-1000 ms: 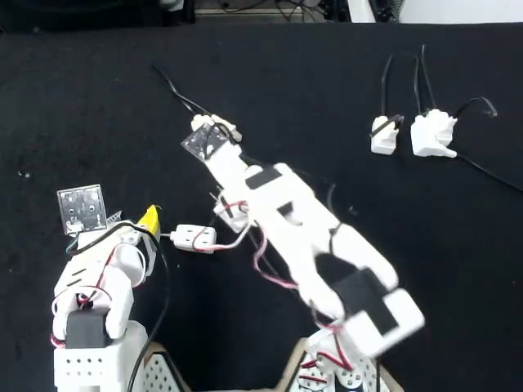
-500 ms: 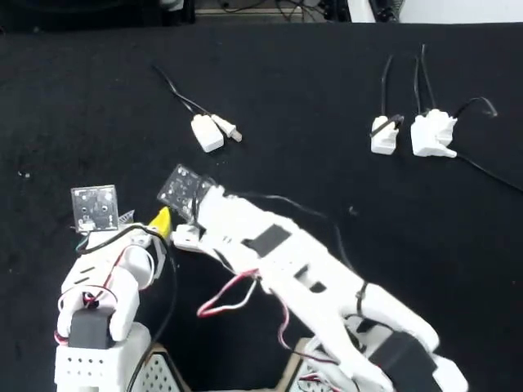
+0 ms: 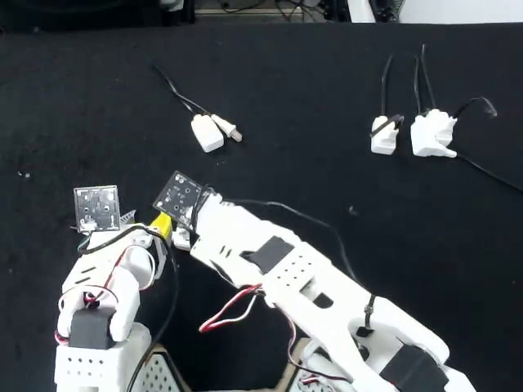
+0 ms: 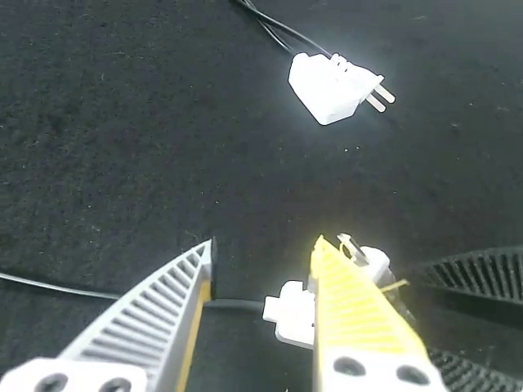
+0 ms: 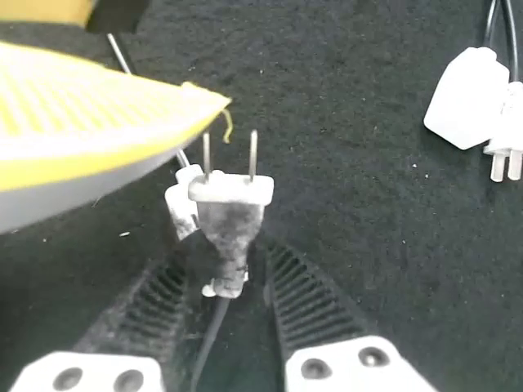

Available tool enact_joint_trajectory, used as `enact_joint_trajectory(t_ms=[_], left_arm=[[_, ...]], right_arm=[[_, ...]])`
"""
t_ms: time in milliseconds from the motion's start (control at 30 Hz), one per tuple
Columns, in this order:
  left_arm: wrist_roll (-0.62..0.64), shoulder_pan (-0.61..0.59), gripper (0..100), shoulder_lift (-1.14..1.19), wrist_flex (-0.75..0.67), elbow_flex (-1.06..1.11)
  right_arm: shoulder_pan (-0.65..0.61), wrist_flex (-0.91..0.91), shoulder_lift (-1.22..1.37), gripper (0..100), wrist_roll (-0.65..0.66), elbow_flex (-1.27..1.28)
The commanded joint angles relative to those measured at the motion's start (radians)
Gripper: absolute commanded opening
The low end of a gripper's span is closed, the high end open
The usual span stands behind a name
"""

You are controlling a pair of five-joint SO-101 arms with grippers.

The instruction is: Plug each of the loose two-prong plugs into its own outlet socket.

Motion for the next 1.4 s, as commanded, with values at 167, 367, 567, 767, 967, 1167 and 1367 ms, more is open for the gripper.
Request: enact_joint_trajectory(t_ms=[167,367,567,767,967,1167,1367], left_arm=[[-0.003,0.015,21,-0.005,-0.031,-0.005],[-0.005,0.015,21,-0.005,-0.031,0.004],[-0.005,0.008,21,-0.003,-0.031,0.004],[0.002,-0.035,21,-0.005,-0.029,-0.028],[0.006,-0.093,21,-0.005,-0.018,-0.087],[0.038,-0.093,21,-0.005,-0.006,-0.127],[0.034,-0.081,21,-0.005,0.034,-0.162]], right_arm=[[-0.034,-0.002,-0.097,1.0,-0.005,-0.004],[-0.034,0.048,-0.243,1.0,-0.005,0.039],[-0.034,0.051,-0.328,1.0,-0.005,0.077],[-0.028,0.052,-0.335,1.0,-0.005,0.085],[-0.028,0.049,-0.335,1.0,-0.005,0.105],[-0.028,0.044,-0.314,1.0,-0.005,0.104],[-0.028,-0.037,-0.177,1.0,-0.005,0.087]])
